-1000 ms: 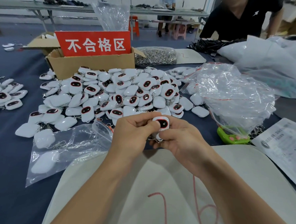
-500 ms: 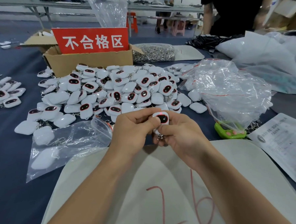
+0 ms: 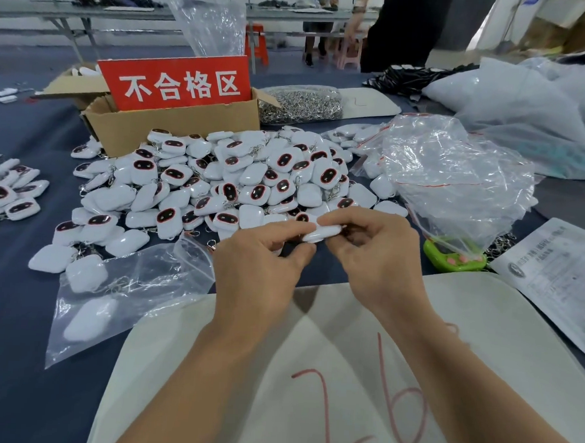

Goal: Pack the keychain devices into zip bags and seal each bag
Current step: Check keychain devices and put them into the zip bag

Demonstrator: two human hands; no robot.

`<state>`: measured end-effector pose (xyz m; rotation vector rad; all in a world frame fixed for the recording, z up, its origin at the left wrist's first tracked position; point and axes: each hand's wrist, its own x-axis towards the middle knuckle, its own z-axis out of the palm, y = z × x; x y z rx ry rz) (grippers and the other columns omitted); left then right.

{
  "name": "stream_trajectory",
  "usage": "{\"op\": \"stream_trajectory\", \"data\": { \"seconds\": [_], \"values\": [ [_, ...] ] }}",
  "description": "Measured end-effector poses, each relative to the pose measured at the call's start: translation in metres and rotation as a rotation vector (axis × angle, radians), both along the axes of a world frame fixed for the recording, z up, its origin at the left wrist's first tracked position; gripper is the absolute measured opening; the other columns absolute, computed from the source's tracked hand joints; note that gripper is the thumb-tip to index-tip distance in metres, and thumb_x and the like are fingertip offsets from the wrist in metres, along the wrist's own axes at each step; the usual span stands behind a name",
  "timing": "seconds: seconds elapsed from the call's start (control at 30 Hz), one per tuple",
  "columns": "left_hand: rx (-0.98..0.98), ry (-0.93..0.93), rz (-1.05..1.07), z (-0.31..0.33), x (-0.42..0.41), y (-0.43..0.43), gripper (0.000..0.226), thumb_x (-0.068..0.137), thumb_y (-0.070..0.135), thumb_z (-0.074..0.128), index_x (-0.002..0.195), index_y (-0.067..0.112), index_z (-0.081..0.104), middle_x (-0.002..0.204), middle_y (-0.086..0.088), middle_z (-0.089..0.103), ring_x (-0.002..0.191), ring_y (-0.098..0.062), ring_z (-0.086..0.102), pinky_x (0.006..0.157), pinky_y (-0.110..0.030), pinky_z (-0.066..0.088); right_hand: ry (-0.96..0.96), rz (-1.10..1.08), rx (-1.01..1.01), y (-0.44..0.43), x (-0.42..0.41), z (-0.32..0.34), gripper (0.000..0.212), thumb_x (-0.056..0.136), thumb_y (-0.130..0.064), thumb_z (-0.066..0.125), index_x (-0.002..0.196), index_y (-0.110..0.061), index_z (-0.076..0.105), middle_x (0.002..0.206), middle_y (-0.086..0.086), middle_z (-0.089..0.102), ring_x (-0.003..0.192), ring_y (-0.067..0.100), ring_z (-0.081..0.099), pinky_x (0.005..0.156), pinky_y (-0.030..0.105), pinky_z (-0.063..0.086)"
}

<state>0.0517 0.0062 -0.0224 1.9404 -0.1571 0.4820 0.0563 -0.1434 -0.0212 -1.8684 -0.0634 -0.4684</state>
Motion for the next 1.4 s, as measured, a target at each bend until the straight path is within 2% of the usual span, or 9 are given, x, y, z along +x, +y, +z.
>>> {"op": "stream_trajectory", "data": {
  "seconds": [0.2, 0.37, 0.6, 0.77, 0.93, 1.03, 1.17, 1.27, 1.4],
  "values": [
    [-0.033, -0.031, -0.015, 0.001, 0.001, 0.001, 0.056, 0.081, 0.014, 0.084, 0.097, 0.064, 0.065, 0.087, 0.041, 0.070, 0.088, 0.012, 0.069, 0.083, -0.008, 0.050, -0.028, -0.014, 0.046, 0.000, -0.002, 0.002, 0.038, 0.084, -0.003, 0.082, 0.082, -0.041, 0.077, 0.081, -0.017, 0.078, 0.077, 0.005, 0.075, 0.077, 0.021, 0.060],
    [-0.058, -0.011, -0.046, 0.000, 0.005, 0.003, 0.053, 0.081, 0.023, 0.082, 0.080, 0.074, 0.066, 0.082, 0.038, 0.071, 0.083, 0.009, 0.071, 0.080, -0.013, 0.054, 0.011, 0.026, 0.057, 0.000, 0.001, 0.004, 0.040, 0.083, 0.002, 0.078, 0.085, -0.038, 0.078, 0.082, -0.015, 0.079, 0.079, 0.005, 0.076, 0.077, 0.019, 0.059],
    [-0.364, 0.171, -0.097, -0.007, 0.015, 0.007, 0.020, 0.085, 0.021, 0.082, 0.094, 0.038, 0.082, 0.089, 0.011, 0.080, 0.084, -0.006, 0.075, 0.086, -0.032, 0.059, 0.259, 0.066, 0.292, -0.003, 0.002, 0.005, 0.025, 0.084, -0.007, 0.075, 0.099, -0.026, 0.078, 0.055, 0.005, 0.062, 0.049, 0.011, 0.049, 0.051, 0.021, 0.043],
    [-0.182, 0.070, -0.221, -0.004, 0.010, 0.004, 0.057, 0.070, 0.004, 0.085, 0.114, 0.039, 0.076, 0.110, 0.021, 0.076, 0.104, 0.002, 0.071, 0.090, -0.013, 0.053, 0.355, 0.184, 0.480, -0.009, 0.001, 0.010, 0.017, 0.092, -0.005, 0.066, 0.095, -0.010, 0.082, 0.067, 0.010, 0.067, 0.048, 0.016, 0.049, 0.044, 0.023, 0.040],
    [-0.268, 0.053, -0.188, -0.003, 0.010, 0.006, 0.022, 0.082, 0.019, 0.085, 0.097, 0.035, 0.084, 0.092, 0.012, 0.080, 0.087, -0.013, 0.075, 0.083, -0.029, 0.058, 0.586, 0.222, 0.357, -0.008, 0.005, 0.012, 0.030, 0.098, -0.030, 0.062, 0.083, -0.007, 0.073, 0.069, 0.013, 0.069, 0.048, 0.017, 0.048, 0.050, 0.027, 0.037],
    [-0.267, 0.072, -0.128, -0.004, 0.011, 0.008, 0.012, 0.086, 0.030, 0.082, 0.095, 0.038, 0.083, 0.082, 0.014, 0.078, 0.073, -0.002, 0.067, 0.075, -0.029, 0.054, 0.495, 0.256, 0.321, -0.010, 0.002, 0.012, 0.028, 0.099, -0.028, 0.064, 0.081, -0.008, 0.073, 0.073, 0.013, 0.071, 0.055, 0.018, 0.053, 0.053, 0.026, 0.041],
    [-0.293, 0.112, -0.079, -0.003, 0.012, 0.008, 0.018, 0.084, 0.036, 0.080, 0.078, 0.053, 0.079, 0.075, 0.006, 0.077, 0.069, -0.006, 0.063, 0.077, -0.042, 0.059, 0.311, 0.235, 0.182, -0.009, 0.000, 0.009, 0.013, 0.087, -0.014, 0.075, 0.075, -0.008, 0.077, 0.067, 0.011, 0.066, 0.058, 0.014, 0.050, 0.056, 0.024, 0.041],
    [-0.289, 0.128, -0.067, -0.005, 0.014, 0.007, 0.034, 0.088, 0.025, 0.081, 0.075, 0.056, 0.077, 0.068, 0.019, 0.074, 0.063, 0.002, 0.063, 0.074, -0.030, 0.051, 0.238, 0.145, 0.136, -0.007, 0.001, 0.005, 0.013, 0.086, -0.009, 0.076, 0.075, -0.003, 0.076, 0.063, 0.022, 0.057, 0.057, 0.018, 0.043, 0.057, 0.033, 0.036],
    [-0.252, 0.108, -0.054, -0.006, 0.013, 0.004, 0.024, 0.090, 0.028, 0.075, 0.077, 0.048, 0.079, 0.059, 0.015, 0.066, 0.060, -0.002, 0.056, 0.069, -0.030, 0.050, 0.191, 0.128, 0.129, -0.007, 0.002, 0.003, 0.017, 0.085, -0.013, 0.078, 0.071, -0.004, 0.073, 0.057, 0.010, 0.050, 0.055, 0.016, 0.039, 0.051, 0.026, 0.032]
  ]
}}
